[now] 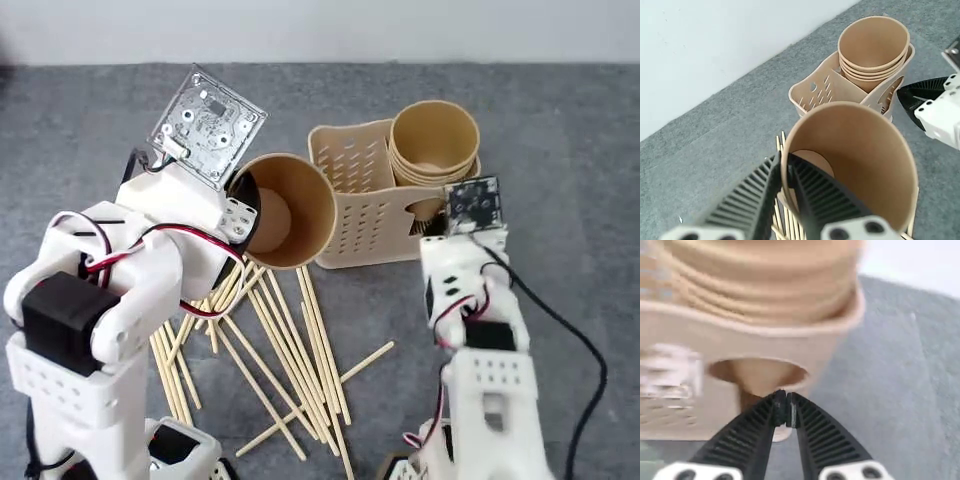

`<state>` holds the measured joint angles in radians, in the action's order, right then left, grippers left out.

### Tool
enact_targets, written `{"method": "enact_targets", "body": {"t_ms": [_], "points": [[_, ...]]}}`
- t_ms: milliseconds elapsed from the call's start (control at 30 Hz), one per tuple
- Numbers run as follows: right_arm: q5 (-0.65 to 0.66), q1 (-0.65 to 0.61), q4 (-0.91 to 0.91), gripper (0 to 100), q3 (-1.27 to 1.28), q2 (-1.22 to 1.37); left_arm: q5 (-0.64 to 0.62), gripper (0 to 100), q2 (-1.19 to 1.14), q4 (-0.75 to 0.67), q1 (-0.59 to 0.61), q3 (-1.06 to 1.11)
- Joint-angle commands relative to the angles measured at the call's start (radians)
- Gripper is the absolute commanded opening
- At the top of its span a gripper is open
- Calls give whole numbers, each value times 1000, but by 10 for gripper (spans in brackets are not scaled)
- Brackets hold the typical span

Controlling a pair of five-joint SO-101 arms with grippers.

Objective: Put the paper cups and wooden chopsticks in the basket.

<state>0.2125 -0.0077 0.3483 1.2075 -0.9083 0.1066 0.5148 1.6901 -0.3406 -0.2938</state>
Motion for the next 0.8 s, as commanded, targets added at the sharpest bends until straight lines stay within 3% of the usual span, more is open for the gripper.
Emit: {"method": "enact_targets", "body": {"t_ms": [0,333,500,767], "points": [[15,-50,168,13,-8,-216,-6,12,2,-2,2,-47],[64,-35,387,10,-2,-487,-107,12,-8,-130,-6,-47],[60,82,423,10,-3,-496,-143,12,-11,-281,-11,-33],[-44,239,423,10,0,-487,-176,12,-97,-520,-150,48]]}}
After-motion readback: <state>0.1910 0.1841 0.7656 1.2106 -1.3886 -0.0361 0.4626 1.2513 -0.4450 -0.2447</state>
